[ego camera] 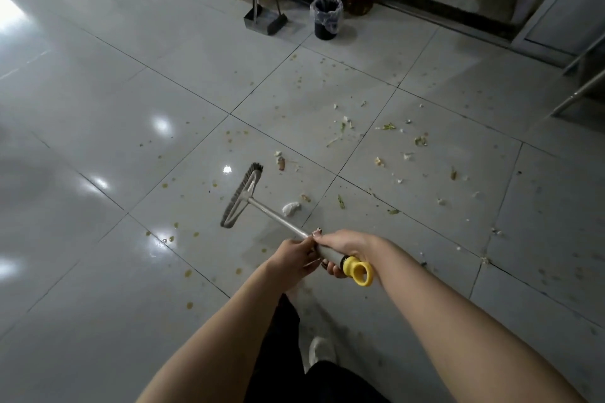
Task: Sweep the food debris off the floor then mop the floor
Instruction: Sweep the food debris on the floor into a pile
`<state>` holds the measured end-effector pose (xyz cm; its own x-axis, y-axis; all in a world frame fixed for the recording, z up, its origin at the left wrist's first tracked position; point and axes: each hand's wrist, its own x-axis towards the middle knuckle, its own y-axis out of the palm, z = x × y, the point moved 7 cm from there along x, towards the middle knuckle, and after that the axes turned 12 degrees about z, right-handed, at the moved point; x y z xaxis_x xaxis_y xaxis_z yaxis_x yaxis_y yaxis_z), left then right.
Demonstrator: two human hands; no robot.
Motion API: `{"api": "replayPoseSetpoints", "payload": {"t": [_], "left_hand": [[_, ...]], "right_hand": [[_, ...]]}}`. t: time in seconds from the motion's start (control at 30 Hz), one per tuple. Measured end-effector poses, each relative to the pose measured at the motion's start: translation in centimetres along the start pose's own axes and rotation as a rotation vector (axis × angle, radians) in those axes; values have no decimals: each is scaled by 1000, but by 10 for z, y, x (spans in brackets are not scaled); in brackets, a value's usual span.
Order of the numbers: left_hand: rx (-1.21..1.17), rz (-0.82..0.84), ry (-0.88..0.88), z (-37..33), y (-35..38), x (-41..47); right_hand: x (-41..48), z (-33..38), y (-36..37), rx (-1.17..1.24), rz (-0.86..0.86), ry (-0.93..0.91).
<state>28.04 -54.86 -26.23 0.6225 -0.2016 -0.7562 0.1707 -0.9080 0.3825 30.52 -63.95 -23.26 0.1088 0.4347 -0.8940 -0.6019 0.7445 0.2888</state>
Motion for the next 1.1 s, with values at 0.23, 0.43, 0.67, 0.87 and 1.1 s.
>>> {"api": "replayPoseSetpoints", "payload": {"t": [0.23,0.43,0.67,0.87,1.1], "left_hand": [[31,25,-78,-72,-38,69],[76,80,-139,-153,-78,130],[110,132,-224,-195,-114,200],[167,123,-246,-210,-123,259],[116,65,-321,-200,-136,311]], "right_hand": [[59,79,-27,69,-17,20],[119,164,-45,203,-23,11],[171,223,-71,354,-26,-14],[206,245,-107,500,10,-23],[247,238,-141,579,62,-7]]}}
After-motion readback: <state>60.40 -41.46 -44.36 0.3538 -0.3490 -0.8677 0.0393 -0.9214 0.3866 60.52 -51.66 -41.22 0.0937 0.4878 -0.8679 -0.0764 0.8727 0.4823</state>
